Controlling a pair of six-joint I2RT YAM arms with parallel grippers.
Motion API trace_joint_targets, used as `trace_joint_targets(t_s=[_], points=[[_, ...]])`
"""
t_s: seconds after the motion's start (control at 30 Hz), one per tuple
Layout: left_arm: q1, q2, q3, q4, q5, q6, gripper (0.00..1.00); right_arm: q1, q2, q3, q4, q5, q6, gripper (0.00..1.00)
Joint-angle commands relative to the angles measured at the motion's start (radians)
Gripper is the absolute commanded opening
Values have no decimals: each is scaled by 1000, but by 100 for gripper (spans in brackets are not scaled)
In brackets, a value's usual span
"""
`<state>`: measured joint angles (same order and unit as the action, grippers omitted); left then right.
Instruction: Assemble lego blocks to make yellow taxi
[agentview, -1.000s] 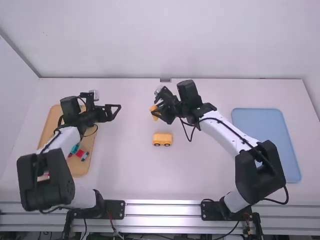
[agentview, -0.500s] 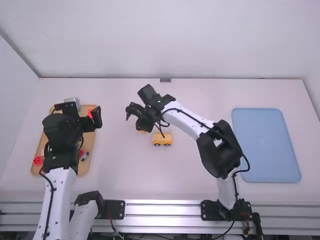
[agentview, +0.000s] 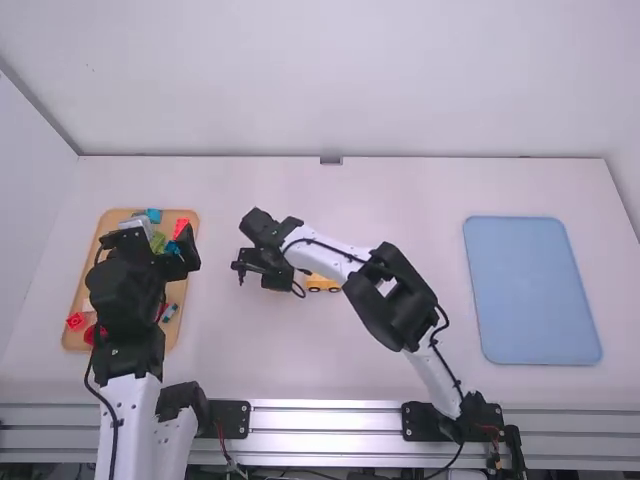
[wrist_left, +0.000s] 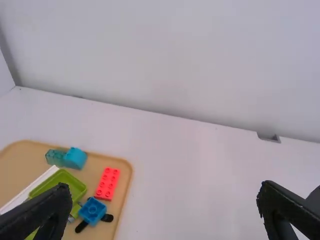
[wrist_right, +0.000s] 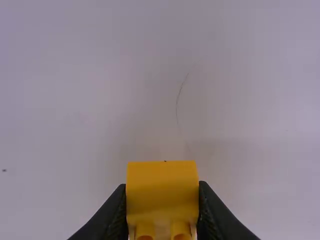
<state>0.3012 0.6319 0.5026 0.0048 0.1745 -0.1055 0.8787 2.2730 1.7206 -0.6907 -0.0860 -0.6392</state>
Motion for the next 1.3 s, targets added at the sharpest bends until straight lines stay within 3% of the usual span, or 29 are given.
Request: trace_joint_targets(t_s=[0.0, 0.57, 0.7, 0.97, 1.07, 1.17, 1.27], points=[[0, -2, -4, -1, -8, -2, 99, 6, 18, 34, 2, 55, -12, 4], [0, 122, -3, 63, -7, -2, 99, 5, 36, 34, 31, 58, -16, 20], [0, 130, -3, 63, -6, -2, 99, 5, 37, 34, 32, 58, -16, 31], [7, 125, -3, 64, 26, -2, 99, 5, 37, 34, 31, 58, -17, 42], [8, 121, -3, 62, 26, -2, 99, 5, 37, 34, 32, 59, -17, 63], [8, 119, -3, 66, 4, -2, 99, 3, 31, 40, 49, 61, -4, 99], [6, 117, -3, 65, -41, -2, 99, -15, 6, 60, 37, 60, 13, 99]])
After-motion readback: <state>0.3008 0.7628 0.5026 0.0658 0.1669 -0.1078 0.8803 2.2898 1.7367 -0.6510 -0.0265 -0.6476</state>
